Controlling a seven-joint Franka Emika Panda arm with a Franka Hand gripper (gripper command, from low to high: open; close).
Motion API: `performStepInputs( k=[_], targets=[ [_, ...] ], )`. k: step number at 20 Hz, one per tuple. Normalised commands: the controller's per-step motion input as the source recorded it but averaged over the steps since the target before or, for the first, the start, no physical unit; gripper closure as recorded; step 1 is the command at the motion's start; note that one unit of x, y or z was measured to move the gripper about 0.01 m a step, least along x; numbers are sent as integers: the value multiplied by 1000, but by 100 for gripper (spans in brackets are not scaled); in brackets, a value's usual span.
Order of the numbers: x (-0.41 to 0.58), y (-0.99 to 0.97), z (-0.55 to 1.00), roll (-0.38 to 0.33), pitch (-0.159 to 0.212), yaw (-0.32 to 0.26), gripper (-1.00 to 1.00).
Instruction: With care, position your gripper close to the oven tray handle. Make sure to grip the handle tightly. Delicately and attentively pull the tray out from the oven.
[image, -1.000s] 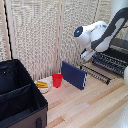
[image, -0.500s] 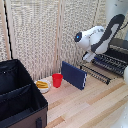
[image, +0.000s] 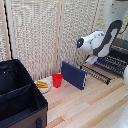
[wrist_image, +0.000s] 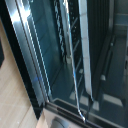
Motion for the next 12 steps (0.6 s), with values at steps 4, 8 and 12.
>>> performStepInputs(
  k=[4, 8, 12],
  targets=[
    [0, -544, 44, 0, 45, 187, -100],
    [0, -454, 16, 7, 67, 235, -100],
    [48, -375, 0, 5, 83, 200, -100]
  ],
)
